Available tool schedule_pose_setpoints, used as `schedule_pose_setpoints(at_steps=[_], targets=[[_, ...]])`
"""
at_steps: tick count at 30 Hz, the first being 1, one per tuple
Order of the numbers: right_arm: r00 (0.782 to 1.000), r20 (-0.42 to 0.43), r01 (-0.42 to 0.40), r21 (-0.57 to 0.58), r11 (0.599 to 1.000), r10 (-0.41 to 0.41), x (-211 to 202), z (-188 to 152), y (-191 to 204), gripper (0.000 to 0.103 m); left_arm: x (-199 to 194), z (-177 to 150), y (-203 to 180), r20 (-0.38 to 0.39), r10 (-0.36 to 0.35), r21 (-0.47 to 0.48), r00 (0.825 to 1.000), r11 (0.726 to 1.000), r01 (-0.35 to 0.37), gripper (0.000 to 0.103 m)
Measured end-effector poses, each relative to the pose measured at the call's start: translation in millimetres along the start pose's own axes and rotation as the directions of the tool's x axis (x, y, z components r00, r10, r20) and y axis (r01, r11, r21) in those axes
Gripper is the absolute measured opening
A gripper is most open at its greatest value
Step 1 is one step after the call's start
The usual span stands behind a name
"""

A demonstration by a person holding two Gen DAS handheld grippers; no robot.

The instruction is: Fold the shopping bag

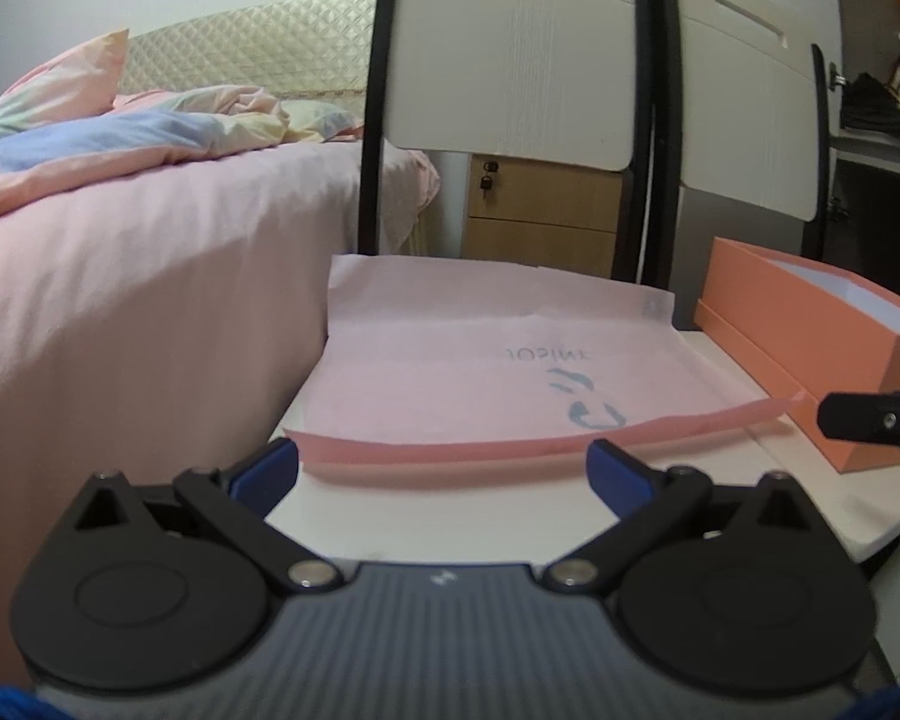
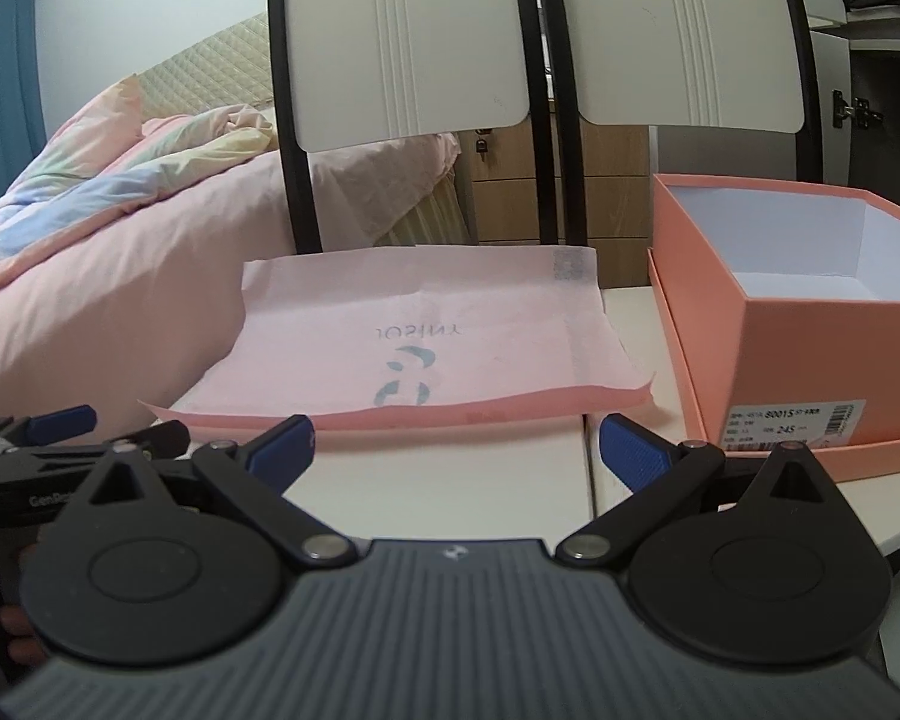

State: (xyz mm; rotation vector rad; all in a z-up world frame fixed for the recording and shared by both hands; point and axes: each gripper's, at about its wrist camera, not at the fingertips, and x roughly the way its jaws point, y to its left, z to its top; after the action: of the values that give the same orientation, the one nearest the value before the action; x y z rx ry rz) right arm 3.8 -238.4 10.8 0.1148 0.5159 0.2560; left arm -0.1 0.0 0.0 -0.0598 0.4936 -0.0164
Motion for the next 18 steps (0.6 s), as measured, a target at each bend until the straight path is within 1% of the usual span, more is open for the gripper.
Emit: schedule_pose_setpoints(at_steps=[2, 3, 10, 12, 18], targets=[[1.000, 0.023, -0.015, 0.022, 1.000, 0.014, -9.8, -6.6, -10.3, 0.103, -0.5, 0.0, -0.2, -0.002, -0.001, 0.010, 1.000, 1.000, 0.001, 0.103], [1.000, 0.009, -0.015, 0.020, 1.000, 0.015, -8.6, -4.3, -16.6, 0.103, -0.8, 0.0, -0.3, -0.002, -0.001, 0.014, 1.000, 1.000, 0.002, 0.103], [1.000, -0.009, -0.001, 0.006, 1.000, 0.001, -4.7, -8.1, -19.4, 0.103, -1.9, -0.9, -2.0, -0.005, -0.004, 0.047, 1.000, 0.999, 0.004, 0.103], [1.000, -0.014, -0.003, 0.013, 1.000, 0.003, -5.8, -7.6, -20.6, 0.103, 1.0, -4.4, -6.8, 0.006, -0.001, 0.049, 1.000, 0.999, 0.001, 0.103], [1.000, -0.016, -0.009, 0.019, 1.000, 0.009, -5.7, -7.1, -23.0, 0.103, 3.3, -5.1, -6.3, 0.005, 0.002, 0.049, 1.000, 0.999, -0.002, 0.103]])
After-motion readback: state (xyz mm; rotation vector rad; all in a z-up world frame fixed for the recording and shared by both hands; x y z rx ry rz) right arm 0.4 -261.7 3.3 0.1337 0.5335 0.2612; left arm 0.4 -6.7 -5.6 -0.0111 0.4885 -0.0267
